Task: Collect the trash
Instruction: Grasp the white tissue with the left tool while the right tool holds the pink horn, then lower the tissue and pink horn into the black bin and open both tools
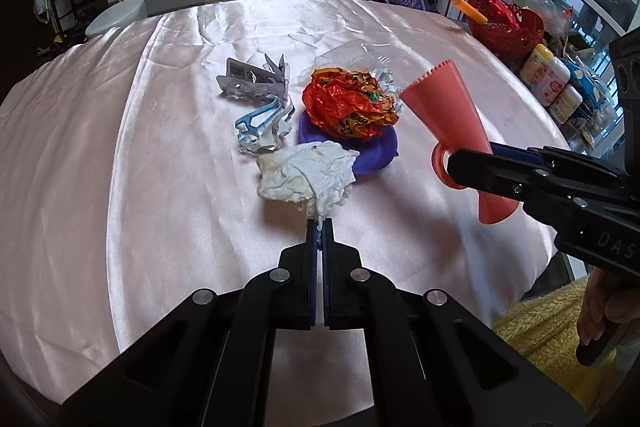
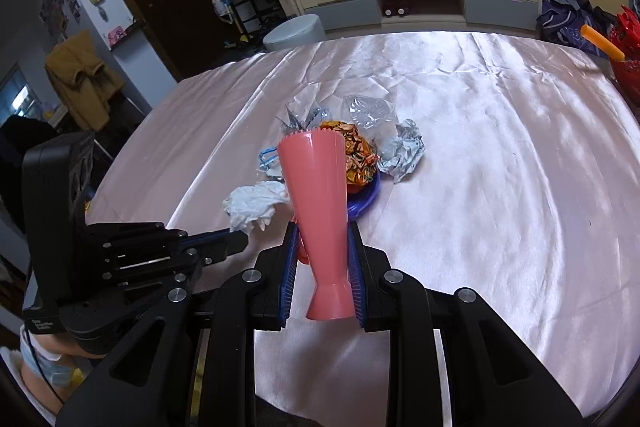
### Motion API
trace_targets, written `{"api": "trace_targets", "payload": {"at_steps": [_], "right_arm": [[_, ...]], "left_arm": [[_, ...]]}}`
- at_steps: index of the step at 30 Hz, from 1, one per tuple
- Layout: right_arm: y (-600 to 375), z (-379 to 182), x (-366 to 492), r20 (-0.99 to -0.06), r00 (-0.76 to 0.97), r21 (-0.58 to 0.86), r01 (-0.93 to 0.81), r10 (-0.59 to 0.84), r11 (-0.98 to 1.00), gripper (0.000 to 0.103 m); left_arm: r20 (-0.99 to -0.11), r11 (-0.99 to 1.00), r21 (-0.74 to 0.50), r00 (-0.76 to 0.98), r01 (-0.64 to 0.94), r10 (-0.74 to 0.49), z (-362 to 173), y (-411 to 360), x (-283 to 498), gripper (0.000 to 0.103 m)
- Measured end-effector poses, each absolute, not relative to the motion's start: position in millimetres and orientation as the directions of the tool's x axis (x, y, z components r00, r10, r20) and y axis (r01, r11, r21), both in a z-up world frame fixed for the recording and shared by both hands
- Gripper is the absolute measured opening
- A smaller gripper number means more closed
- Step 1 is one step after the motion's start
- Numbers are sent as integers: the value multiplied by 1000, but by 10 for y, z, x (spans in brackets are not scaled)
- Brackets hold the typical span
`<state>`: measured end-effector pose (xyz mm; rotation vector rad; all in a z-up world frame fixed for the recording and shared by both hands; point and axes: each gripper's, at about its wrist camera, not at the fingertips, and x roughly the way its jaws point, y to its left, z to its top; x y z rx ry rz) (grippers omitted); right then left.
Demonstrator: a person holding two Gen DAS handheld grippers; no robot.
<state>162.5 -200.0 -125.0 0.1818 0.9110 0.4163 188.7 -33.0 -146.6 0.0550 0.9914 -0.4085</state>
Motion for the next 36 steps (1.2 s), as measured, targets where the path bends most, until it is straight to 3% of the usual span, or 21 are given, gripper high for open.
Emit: {"api": "trace_targets", "payload": {"at_steps": [15, 36], "right_arm": [[-2021, -1175, 740, -714, 540, 358, -267, 446, 895, 25], [-1916, -1946, 50, -811, 420, 355, -200, 407, 913, 25]], "left_arm": [[-774, 924, -146, 541, 352, -329, -1128, -105, 720, 1], [-855, 926, -239, 389, 291, -343, -1986, -14, -109, 1]]}}
